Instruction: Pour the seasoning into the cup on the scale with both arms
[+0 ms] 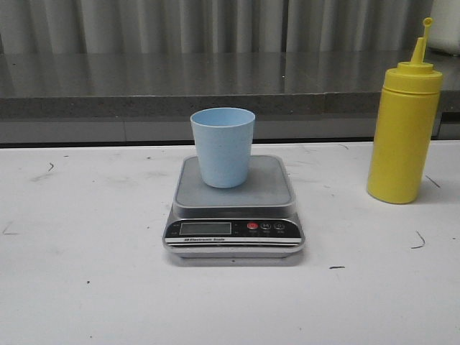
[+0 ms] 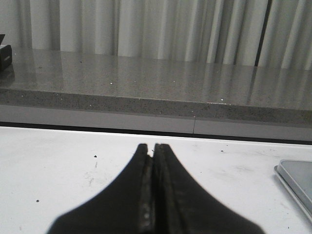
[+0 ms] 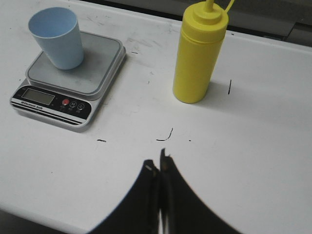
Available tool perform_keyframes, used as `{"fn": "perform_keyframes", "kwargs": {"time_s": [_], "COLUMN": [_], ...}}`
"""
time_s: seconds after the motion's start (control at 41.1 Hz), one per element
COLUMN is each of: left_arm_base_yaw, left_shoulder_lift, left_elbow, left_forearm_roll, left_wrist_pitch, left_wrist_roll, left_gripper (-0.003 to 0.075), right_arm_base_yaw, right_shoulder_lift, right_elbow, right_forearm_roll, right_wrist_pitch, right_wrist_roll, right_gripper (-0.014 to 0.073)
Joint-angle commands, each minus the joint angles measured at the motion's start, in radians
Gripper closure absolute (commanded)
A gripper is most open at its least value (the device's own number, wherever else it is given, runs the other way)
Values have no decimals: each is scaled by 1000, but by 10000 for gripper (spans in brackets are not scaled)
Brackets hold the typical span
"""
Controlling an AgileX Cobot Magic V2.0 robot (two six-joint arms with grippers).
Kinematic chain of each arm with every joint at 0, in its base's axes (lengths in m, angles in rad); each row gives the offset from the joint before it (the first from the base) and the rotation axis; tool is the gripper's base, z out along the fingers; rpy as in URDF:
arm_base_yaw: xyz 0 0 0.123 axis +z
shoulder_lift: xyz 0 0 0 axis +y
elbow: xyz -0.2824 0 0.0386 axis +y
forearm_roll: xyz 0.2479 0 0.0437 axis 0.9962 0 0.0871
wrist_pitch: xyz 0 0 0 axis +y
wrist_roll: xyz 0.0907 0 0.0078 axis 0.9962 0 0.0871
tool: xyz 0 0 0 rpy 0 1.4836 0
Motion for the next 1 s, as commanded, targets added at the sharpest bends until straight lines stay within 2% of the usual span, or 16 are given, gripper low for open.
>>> {"fn": "perform_keyframes", "kwargs": {"time_s": [0.0,0.851,0.973], "left_arm_base_yaw": [-2,-2,-2], "left_shoulder_lift": [-16,-16,-16], "left_elbow": [23,23,23], "left_forearm_roll": [-10,-10,-10], "left_wrist_pitch": [-88,-88,-88], "left_wrist_roll": [0,0,0], "left_gripper": [740,740,740], "right_arm_base_yaw": [-1,-1,-16], "right_shoulder_lift": [7,7,-49], "right_elbow": [-30,-29,6], "right_forearm_roll": [-3,-3,-63], "right_wrist_pitch": [-74,-74,-99], "right_wrist_roll": [-11,-11,-11], "right_gripper": [662,662,662]}}
